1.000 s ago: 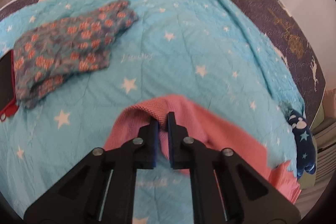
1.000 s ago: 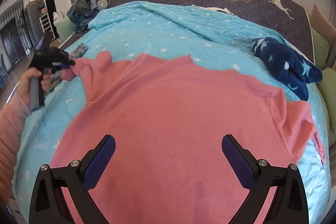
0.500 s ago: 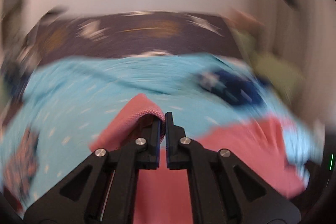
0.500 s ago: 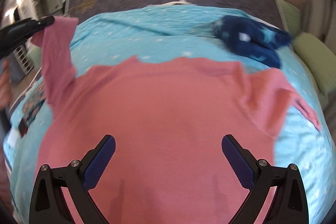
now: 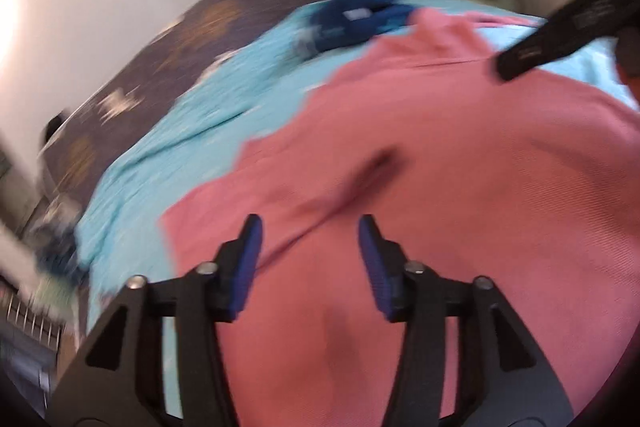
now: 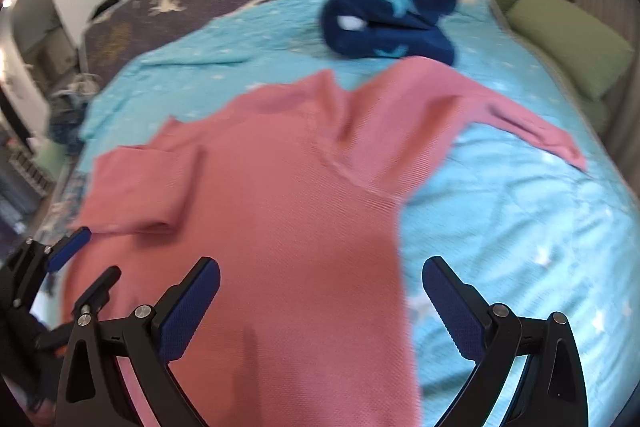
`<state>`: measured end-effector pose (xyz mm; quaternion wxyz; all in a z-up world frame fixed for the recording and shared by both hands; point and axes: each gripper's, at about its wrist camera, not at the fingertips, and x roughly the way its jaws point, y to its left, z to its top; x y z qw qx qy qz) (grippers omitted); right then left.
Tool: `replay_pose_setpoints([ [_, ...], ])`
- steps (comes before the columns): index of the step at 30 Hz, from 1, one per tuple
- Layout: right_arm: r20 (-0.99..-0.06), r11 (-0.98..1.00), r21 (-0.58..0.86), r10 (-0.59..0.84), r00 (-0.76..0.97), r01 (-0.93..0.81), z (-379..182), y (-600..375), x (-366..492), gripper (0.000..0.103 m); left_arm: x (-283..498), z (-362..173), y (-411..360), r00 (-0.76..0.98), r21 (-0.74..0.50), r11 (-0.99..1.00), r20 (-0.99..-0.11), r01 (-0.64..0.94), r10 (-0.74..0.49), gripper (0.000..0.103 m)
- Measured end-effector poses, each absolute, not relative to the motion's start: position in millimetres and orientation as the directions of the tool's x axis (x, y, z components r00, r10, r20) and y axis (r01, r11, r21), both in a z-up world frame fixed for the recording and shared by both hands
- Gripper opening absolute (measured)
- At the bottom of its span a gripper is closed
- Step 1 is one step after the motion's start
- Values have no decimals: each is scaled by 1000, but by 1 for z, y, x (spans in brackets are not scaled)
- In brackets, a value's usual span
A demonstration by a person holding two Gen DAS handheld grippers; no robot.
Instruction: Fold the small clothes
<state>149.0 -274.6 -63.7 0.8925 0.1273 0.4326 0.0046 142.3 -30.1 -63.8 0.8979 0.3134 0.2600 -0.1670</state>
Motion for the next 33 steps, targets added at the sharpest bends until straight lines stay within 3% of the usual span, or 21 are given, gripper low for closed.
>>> replay_pose_setpoints([
  [3, -730, 936, 351, 283, 622, -14, -57, -265, 158, 100, 165, -63, 12, 793, 408, 845, -609, 346, -31, 56],
  [5, -721, 943, 328, 293, 628, -64, -53, -249, 165, 91, 177, -66, 35, 769, 367, 892, -639, 265, 34, 56],
  [10, -739, 948, -72, 159, 655, -311, -55, -161, 176, 62, 191, -68, 48, 747, 297, 938, -662, 176, 70, 56],
  [16, -760, 848, -279, 92, 644, -450, -87, -92, 197, 54, 188, -70, 47, 744, 267, 951, -666, 159, 63, 56],
  [17, -747, 843, -310, 70, 661, -440, -89, -88, 200, 48, 190, -72, 49, 742, 271, 950, -667, 157, 68, 56],
  [18, -736, 850, -319, 56, 675, -419, -90, -87, 205, 25, 191, -73, 52, 740, 275, 949, -668, 155, 73, 57],
  [19, -743, 886, -254, 79, 665, -389, -86, -97, 211, 11, 192, -74, 55, 738, 279, 948, -670, 151, 79, 57],
  [23, -725, 956, 207, 292, 623, -208, -67, -183, 212, 11, 195, -79, 71, 733, 278, 951, -674, 135, 93, 60],
  [24, -710, 943, 291, 327, 623, -164, -67, -205, 208, 11, 195, -80, 74, 729, 269, 953, -679, 137, 86, 66],
  [27, -695, 843, 538, 457, 555, -20, -83, -270, 194, 19, 195, -84, 75, 726, 268, 954, -682, 136, 88, 69],
  [30, -717, 802, 587, 449, 533, 114, -100, -314, 179, 20, 194, -85, 71, 728, 280, 950, -679, 135, 97, 69],
  [33, -715, 810, 573, 418, 560, 128, -93, -324, 170, 20, 192, -85, 67, 733, 290, 947, -674, 140, 98, 69],
])
